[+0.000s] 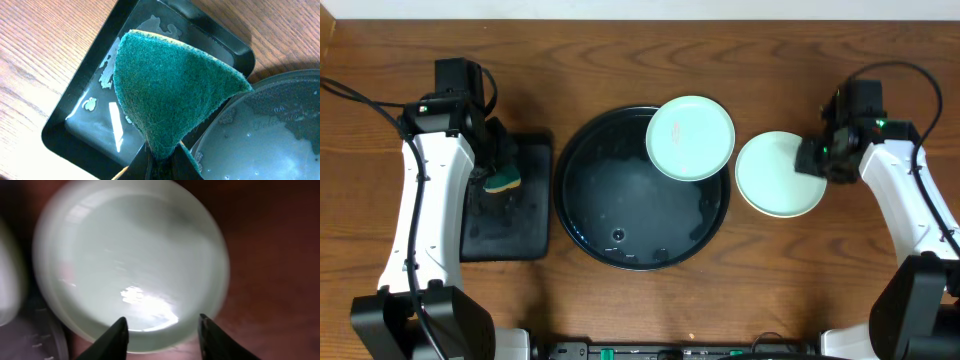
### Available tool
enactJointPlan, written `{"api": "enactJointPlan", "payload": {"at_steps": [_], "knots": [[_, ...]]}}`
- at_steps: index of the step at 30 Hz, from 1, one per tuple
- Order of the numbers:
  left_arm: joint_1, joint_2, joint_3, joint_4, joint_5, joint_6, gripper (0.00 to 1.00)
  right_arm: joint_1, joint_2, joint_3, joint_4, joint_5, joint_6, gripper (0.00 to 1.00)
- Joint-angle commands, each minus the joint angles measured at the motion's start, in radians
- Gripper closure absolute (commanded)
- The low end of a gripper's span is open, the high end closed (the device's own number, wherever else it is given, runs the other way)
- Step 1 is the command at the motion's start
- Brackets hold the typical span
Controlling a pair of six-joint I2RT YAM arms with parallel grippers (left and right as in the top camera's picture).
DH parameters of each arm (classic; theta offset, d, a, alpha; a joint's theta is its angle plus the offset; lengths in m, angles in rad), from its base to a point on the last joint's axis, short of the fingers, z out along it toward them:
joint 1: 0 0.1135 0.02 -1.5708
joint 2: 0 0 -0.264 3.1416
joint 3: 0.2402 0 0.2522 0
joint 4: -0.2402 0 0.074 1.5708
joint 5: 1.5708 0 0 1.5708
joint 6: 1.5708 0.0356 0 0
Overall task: Clean dirty plates on tray and stack at the side
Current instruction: 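Place the green plate onto the yellow plate right of the tray, then move the right gripper to the rim of the remaining green plate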
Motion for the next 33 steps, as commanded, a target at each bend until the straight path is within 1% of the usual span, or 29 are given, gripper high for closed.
{"api": "enactJointPlan", "payload": {"at_steps": [1,5,11,14,19,23,25,27,30,33], "knots": [[0.003,-0.01,0.016,0.001,-0.005,0.01,0.93,0.045,0.02,0.12,0.027,-0.141,-0.064,0.52],[0.003,-0.01,0.016,0.002,-0.005,0.009,0.93,0.094,0.115,0.282,0.005,-0.184,-0.11,0.47],[0.003,-0.01,0.016,0.002,-0.005,0.009,0.92,0.154,0.353,0.54,-0.087,-0.2,-0.188,0.46],[0.003,-0.01,0.016,0.002,-0.006,0.01,0.93,0.171,0.45,0.606,-0.103,-0.202,-0.203,0.47],[0.003,-0.01,0.016,0.002,-0.006,0.01,0.93,0.188,0.54,0.617,-0.072,-0.202,-0.206,0.51],[0.003,-0.01,0.016,0.002,-0.005,0.01,0.92,0.196,0.579,0.617,-0.05,-0.202,-0.206,0.56],[0.003,-0.01,0.016,0.002,-0.005,0.01,0.93,0.2,0.592,0.617,-0.047,-0.202,-0.206,0.61],[0.003,-0.01,0.016,0.002,-0.005,0.01,0.92,0.203,0.6,0.616,-0.045,-0.202,-0.206,0.66],[0.003,-0.01,0.016,0.002,-0.005,0.01,0.92,0.206,0.614,0.616,-0.048,-0.202,-0.201,0.78],[0.003,-0.01,0.016,0.002,-0.005,0.01,0.92,0.209,0.626,0.614,-0.054,-0.202,-0.201,0.85]]}}
